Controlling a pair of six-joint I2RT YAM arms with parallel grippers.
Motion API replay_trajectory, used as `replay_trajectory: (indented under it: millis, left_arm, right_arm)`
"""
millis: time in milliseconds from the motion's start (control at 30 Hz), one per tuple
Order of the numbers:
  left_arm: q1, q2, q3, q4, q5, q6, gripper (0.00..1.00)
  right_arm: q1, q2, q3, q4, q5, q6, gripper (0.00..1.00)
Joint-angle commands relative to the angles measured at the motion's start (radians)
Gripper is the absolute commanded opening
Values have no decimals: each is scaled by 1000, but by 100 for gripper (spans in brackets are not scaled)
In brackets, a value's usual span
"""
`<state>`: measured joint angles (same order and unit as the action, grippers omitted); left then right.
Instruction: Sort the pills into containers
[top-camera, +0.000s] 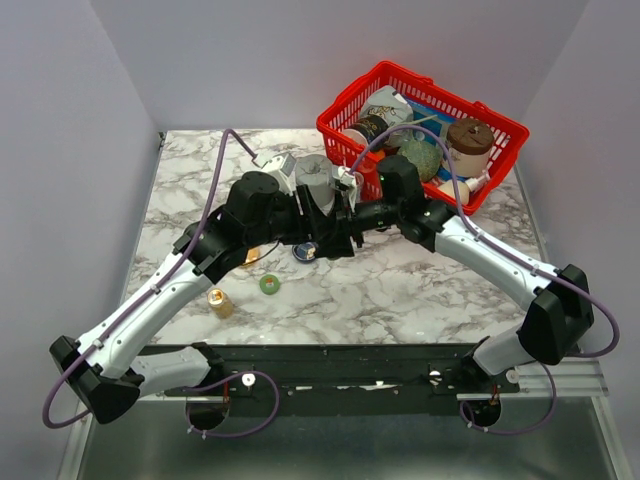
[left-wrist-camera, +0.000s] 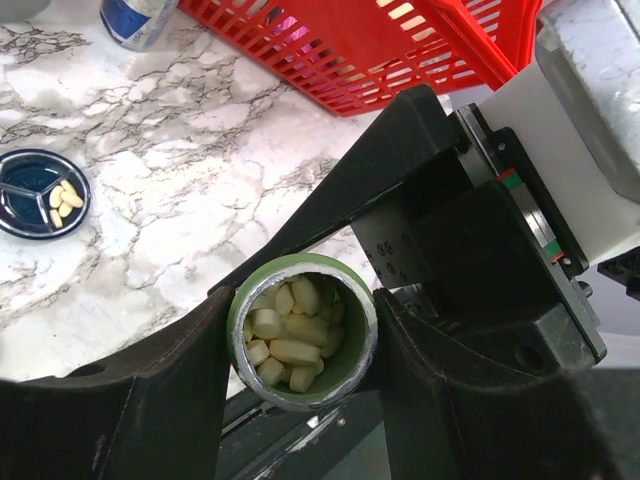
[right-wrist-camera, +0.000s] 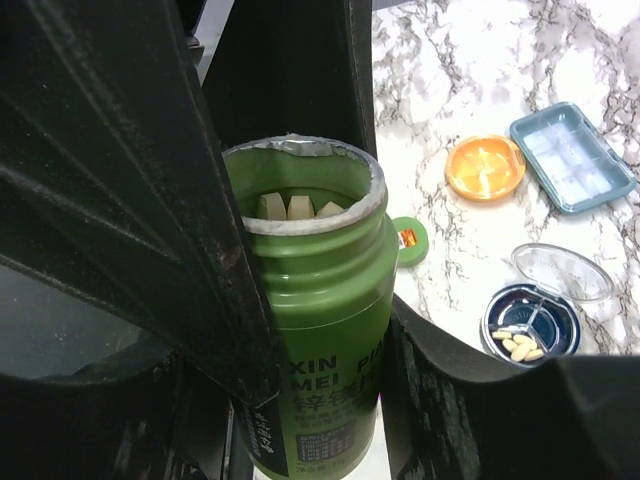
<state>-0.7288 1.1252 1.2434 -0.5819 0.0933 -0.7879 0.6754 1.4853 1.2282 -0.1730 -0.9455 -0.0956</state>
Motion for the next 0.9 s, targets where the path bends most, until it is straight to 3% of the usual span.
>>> replay_trajectory:
  millis: [0, 33, 133, 233, 467, 600, 733, 867]
  left_arm:
    - [-12, -74, -2, 16, -41, -16, 42]
    - [-12, -88, -9, 39, -62, -19, 63]
    - [-6, -148, -25, 74, -81, -27, 85]
    - [2, -186, -32, 85, -84, -24, 94]
    - [11, -299, -80, 1, -161, 99, 96]
    - [12, -377, -285, -90, -225, 102, 98]
    - [12, -299, -406, -185, -251, 7, 97]
    - [11, -150, -453, -121, -305, -22, 97]
  right_arm:
    - [-2, 1, -29, 81, -35, 19, 24]
    - [-4, -2, -41, 87, -38, 19, 23]
    - [-7, -8, -53, 101, -56, 19, 23]
    - [-8, -10, -59, 113, -65, 19, 22]
    - [-25, -25, -94, 119, -64, -6, 22]
    - [-100, -26, -134, 119, -85, -38, 22]
    - [-160, -26, -136, 113, -93, -44, 22]
    - [-186, -33, -139, 107, -93, -50, 21]
